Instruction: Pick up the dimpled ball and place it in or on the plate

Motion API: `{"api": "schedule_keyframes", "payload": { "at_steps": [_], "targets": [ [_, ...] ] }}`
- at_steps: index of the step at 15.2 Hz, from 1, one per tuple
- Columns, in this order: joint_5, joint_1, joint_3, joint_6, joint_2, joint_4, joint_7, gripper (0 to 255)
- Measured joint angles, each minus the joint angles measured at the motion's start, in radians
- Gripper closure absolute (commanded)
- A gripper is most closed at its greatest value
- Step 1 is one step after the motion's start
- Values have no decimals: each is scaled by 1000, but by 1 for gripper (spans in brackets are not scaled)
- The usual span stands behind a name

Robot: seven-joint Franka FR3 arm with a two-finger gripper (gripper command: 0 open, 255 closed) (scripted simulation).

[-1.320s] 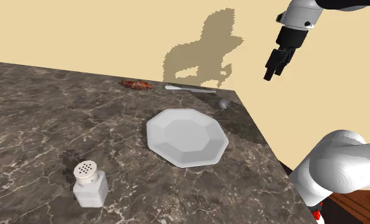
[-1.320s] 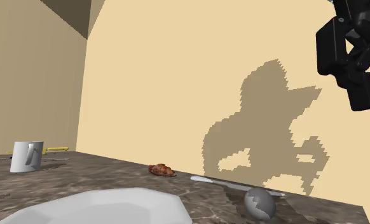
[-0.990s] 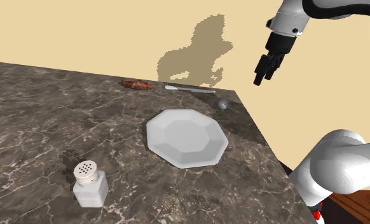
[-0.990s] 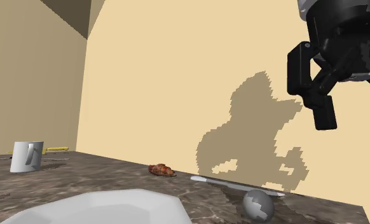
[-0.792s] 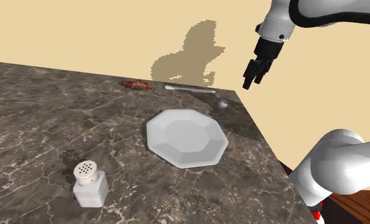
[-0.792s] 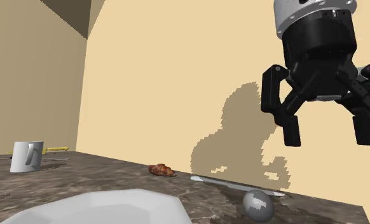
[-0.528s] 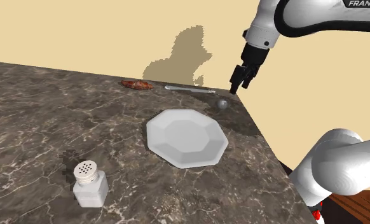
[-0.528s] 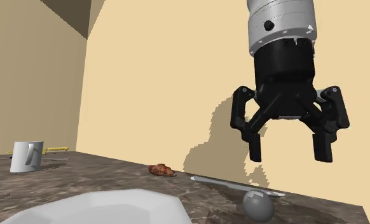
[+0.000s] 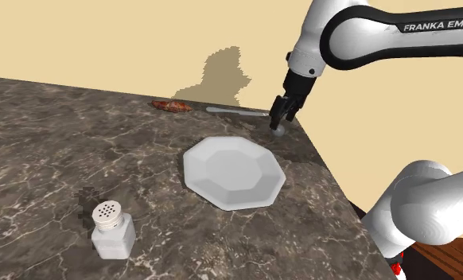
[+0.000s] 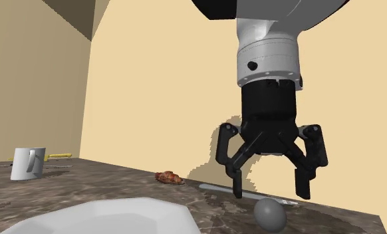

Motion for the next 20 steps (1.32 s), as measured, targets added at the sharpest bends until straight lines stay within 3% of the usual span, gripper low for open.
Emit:
{"api": "schedule_keyframes", "payload": {
  "at_steps": [9,10,20],
  "targets": [
    [2,1,3,55,11,-44,-2,0],
    [2,1,3,55,11,-44,-2,255],
    [2,0,2,55,10,-44,-2,255]
  ]
}}
